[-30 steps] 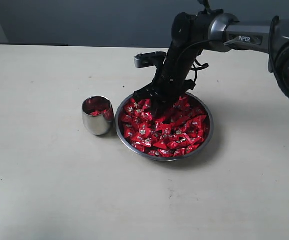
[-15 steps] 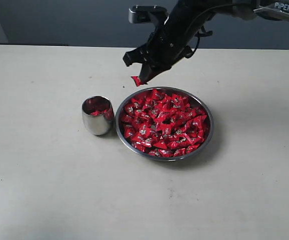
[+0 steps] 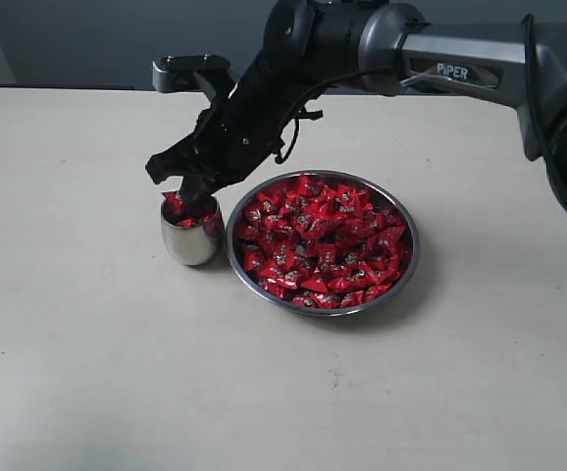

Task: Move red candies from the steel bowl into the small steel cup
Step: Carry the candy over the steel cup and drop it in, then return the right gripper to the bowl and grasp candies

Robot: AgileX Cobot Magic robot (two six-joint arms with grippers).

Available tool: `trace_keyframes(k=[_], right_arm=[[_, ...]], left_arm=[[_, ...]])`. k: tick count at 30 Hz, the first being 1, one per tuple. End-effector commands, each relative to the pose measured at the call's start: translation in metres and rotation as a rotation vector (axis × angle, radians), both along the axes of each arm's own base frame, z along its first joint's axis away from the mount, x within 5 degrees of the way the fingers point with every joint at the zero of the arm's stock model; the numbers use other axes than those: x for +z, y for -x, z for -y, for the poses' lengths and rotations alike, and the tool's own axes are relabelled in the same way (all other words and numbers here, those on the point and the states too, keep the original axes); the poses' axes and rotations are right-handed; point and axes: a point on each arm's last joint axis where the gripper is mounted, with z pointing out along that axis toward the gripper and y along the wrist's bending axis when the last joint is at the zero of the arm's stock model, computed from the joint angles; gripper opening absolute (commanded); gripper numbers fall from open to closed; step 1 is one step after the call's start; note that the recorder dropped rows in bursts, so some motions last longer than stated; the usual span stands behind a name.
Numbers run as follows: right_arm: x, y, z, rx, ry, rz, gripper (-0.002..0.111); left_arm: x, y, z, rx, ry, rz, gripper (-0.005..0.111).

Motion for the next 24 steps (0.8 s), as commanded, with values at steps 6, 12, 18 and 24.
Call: trace_keyframes(k=[6, 12, 18, 24], right_arm=[[0.024, -0.008, 0.012, -0.012, 0.060, 0.156, 0.047], [0.034, -0.031, 0.060, -0.077, 0.221, 0.150, 0.047], [-0.016, -0.045, 0.100, -0.104, 0.386, -0.030, 0.047], [-0.046, -0.046, 0.101, -0.102, 0.422, -0.053, 0.058]], left_arm=[[0.001, 0.000, 0.000, -0.005, -0.004, 0.015, 0.000], [0.001, 0.000, 0.000, -0.005, -0.004, 0.015, 0.000], [0.001, 0.000, 0.000, -0.005, -0.004, 0.015, 0.000], [0.001, 0.000, 0.000, -0.005, -0.004, 0.015, 0.000]])
